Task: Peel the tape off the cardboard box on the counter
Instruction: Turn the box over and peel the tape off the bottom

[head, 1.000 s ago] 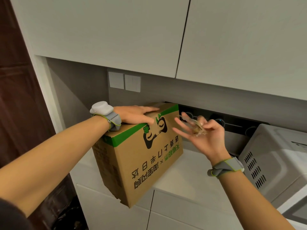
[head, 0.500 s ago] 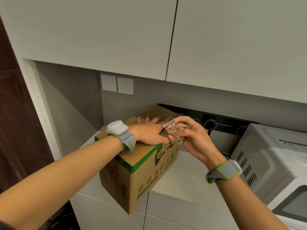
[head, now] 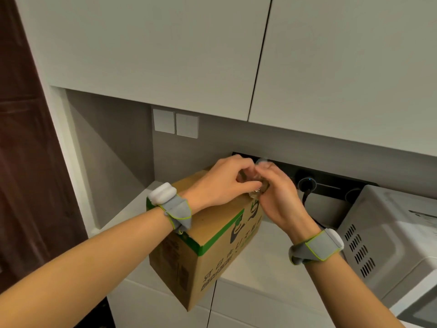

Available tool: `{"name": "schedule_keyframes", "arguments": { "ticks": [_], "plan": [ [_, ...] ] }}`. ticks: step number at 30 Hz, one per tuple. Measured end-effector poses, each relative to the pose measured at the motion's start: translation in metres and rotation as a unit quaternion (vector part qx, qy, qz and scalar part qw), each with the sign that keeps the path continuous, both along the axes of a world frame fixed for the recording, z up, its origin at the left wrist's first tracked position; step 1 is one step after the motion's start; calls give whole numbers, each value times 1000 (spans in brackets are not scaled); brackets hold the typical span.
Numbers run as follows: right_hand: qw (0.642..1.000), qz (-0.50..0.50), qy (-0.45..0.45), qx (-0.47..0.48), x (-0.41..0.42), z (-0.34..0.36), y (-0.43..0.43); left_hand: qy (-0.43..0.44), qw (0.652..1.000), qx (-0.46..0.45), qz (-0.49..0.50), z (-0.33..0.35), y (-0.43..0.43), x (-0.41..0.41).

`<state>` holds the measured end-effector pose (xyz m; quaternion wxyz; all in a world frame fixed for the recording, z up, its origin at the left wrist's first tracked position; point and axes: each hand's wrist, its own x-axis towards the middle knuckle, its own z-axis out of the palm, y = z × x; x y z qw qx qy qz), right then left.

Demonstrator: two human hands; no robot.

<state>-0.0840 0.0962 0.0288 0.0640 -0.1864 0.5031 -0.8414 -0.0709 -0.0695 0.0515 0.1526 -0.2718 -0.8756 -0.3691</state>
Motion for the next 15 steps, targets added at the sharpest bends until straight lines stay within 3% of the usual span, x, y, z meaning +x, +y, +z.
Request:
{"name": "schedule_keyframes", "arguments": {
  "ticks": [4, 7, 10, 15],
  "plan": [
    [999, -42, -11, -22, 6, 5, -14, 118, 992, -44, 27, -2, -4, 4],
    [989, -32, -90, -111, 8, 15, -17, 166, 966, -187, 58, -2, -7, 7],
    [982, -41, -132, -125, 9, 23, -22, 191, 919, -330, 100, -5, -1, 8],
    [983, -63, -139, -107, 4, 25, -32, 222, 911, -331, 106, -6, 0, 11]
  ]
}}
